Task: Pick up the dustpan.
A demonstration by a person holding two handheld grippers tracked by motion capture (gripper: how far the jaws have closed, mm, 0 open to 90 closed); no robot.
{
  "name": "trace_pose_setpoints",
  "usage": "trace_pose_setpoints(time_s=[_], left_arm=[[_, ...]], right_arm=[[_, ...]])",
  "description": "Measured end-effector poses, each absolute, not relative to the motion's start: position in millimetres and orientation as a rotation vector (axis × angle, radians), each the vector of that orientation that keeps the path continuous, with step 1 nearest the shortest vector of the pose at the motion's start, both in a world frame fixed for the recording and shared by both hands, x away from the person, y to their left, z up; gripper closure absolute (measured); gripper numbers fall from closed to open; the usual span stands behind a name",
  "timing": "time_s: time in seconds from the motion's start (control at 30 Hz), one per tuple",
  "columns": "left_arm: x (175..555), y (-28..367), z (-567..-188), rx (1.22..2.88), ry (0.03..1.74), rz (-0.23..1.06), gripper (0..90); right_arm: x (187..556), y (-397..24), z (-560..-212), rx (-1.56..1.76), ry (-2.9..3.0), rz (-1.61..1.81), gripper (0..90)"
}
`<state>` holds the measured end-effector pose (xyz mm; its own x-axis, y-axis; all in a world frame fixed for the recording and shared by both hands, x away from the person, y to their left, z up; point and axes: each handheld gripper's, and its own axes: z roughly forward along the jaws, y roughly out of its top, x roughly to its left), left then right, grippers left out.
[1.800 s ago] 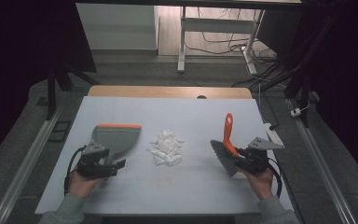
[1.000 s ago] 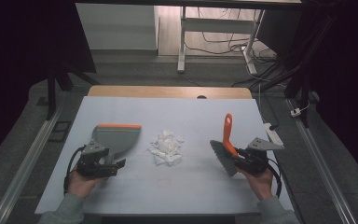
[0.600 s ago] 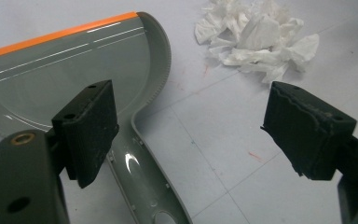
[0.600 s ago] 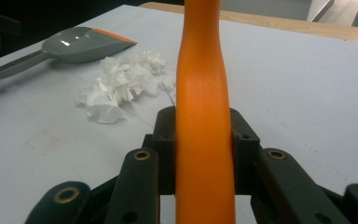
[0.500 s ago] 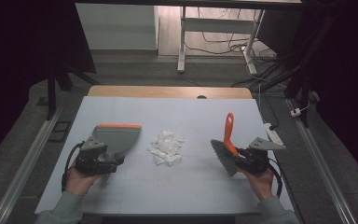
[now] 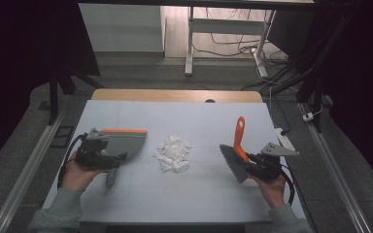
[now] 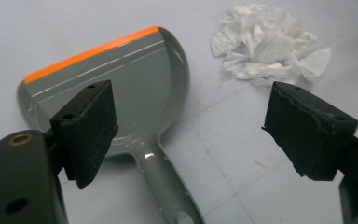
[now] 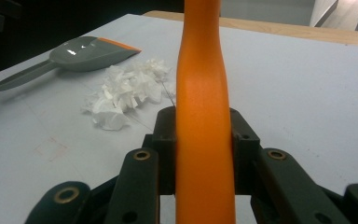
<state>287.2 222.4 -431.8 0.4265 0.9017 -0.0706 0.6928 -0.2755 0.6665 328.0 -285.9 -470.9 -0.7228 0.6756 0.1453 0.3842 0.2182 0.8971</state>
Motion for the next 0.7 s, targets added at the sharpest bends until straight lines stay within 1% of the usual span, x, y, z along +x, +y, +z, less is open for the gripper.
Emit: trace_pose_setpoints(time_s=[0.2, 0.23, 0.33, 0.5, 0.57, 0.6, 0.63, 0.7], left_arm=[[289, 224, -449, 2.111, 1.393, 0.407, 17.7], [290, 225, -452, 2.114, 1.408, 0.414, 17.7], [289, 225, -458, 2.154, 1.448, 0.498, 16.4], [290, 227, -469, 2.157, 1.517, 0.521, 13.0], [290, 227, -475, 2.129, 1.553, 0.517, 11.6], [289, 226, -477, 2.102, 1.567, 0.501, 10.3], [289, 227, -482, 2.072, 1.578, 0.447, 9.1], [289, 226, -486, 2.052, 1.599, 0.435, 8.1]], right_arm=[[327, -286, -470, 0.997, 2.215, 1.501, 69.8], [327, -286, -470, 0.997, 2.215, 1.501, 69.8], [328, -286, -471, 0.997, 2.219, 1.497, 69.8], [327, -284, -471, 0.996, 2.22, 1.484, 69.8], [327, -284, -471, 0.996, 2.221, 1.48, 69.8], [326, -285, -471, 0.997, 2.222, 1.48, 69.8], [326, -285, -471, 0.996, 2.222, 1.48, 69.8], [326, -285, -471, 0.996, 2.221, 1.48, 69.8]])
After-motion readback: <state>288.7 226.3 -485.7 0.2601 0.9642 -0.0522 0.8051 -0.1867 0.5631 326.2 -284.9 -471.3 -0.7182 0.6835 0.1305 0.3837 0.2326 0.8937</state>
